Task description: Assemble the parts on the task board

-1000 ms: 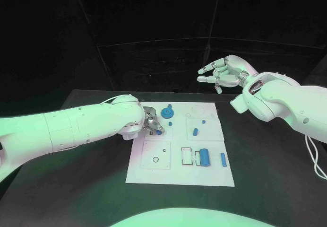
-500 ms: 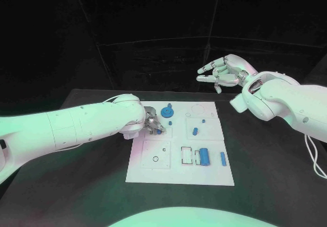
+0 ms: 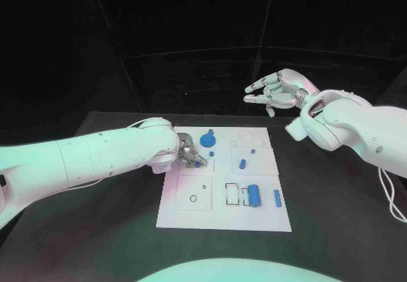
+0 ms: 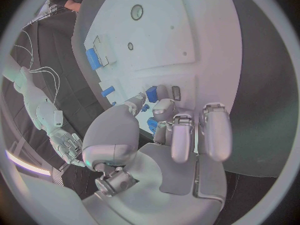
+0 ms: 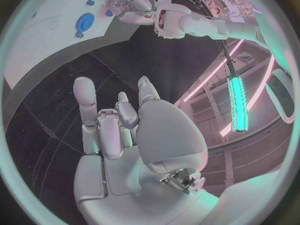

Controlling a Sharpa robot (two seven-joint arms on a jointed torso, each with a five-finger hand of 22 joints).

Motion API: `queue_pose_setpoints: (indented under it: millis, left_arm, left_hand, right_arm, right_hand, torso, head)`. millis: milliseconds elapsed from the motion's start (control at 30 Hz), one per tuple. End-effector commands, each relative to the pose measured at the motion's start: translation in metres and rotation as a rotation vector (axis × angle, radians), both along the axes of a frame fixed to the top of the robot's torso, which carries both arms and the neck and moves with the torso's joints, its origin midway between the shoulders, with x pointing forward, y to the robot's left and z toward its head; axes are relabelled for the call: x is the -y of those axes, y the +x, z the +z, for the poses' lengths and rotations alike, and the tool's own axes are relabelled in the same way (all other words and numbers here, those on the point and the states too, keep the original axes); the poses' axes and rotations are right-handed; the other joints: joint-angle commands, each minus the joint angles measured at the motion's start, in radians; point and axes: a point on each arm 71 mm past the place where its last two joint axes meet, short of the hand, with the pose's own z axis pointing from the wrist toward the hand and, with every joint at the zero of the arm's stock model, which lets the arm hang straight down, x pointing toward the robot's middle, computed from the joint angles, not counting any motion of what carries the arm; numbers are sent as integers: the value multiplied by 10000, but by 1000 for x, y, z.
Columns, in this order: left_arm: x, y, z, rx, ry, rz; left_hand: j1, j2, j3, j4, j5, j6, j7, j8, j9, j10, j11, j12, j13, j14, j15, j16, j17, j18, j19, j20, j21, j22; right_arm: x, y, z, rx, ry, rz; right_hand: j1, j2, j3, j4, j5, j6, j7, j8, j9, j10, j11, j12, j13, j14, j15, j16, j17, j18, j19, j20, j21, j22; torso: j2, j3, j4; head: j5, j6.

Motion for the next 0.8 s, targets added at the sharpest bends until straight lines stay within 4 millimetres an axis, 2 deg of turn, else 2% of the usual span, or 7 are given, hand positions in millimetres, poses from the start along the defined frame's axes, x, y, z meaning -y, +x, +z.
queue_pose_setpoints:
  millis: [33, 200, 400, 600, 800]
  left_arm:
    - [-3, 0, 1, 155, -165, 112]
    - [-7, 1, 7, 430, -412, 223]
    - [-7, 3, 17, 697, -816, 334]
    - [-7, 8, 39, 882, -1410, 335]
    - [-15, 23, 60, 731, -1214, 55]
  left_hand:
    - [-97, -33, -342, 132, 14, 62, -13, 14, -7, 71, -8, 51, 12, 1059, -65, 31, 2634, -147, 304, -72, 48, 26]
    - [-161, -111, -971, 417, -8, 76, -42, 40, 6, 85, -40, 68, 14, 1059, -95, 31, 2634, -154, 313, -107, 73, 76]
    - [-22, -161, -1345, 521, -7, 24, -43, 47, 23, 7, -43, -22, -97, 1059, -107, 31, 2634, -134, 277, -126, 1, -28]
    - [380, 21, -1914, 711, -7, -122, -5, 45, 49, -183, -12, -225, -347, 1059, -86, 31, 2634, -89, 191, -119, -172, -264]
    - [977, 243, -2257, 682, -5, -548, 190, -247, -96, -763, 163, -869, -1071, 1059, 53, 31, 2634, 12, -27, -15, -584, -836]
  right_arm:
    - [-1, 0, 1, 24, -3, 90]
    - [-1, 1, 1, 42, 3, 70]
    - [-1, 2, 1, 42, 3, 69]
    - [-1, 3, 1, 32, -10, 37]
    - [0, 4, 0, 1, -33, 10]
  right_hand:
    - [-31, 60, -69, -3, 28, 9, -56, 51, 1, -25, 6, -45, -17, 479, -15, -31, 116, 49, -55, -11, -66, -7]
    - [-43, 57, -88, 7, 23, 7, -56, 52, 0, -49, 6, -68, -51, 468, -16, -59, 67, 61, -88, -11, -104, -79]
    - [-43, 57, -88, 7, 23, 7, -56, 52, 0, -49, 6, -68, -51, 468, -16, -59, 67, 61, -88, -11, -104, -79]
    - [-53, 56, -102, 15, 22, 4, -55, 51, -1, -49, 7, -68, -50, 464, -16, -67, 55, 65, -100, -12, -119, -105]
    - [-53, 56, -102, 15, 22, 4, -55, 51, -1, -49, 7, -68, -50, 464, -16, -67, 55, 65, -100, -12, -119, -105]
  torso:
    - [4, -8, 2]
    - [-5, 3, -7]
    - [-1, 7, 11]
    - [-1, 4, 12]
    - [4, 16, 19]
  head:
    - [-9, 20]
    - [-11, 49]
    - [-22, 91]
    - [-5, 124]
    - [20, 193]
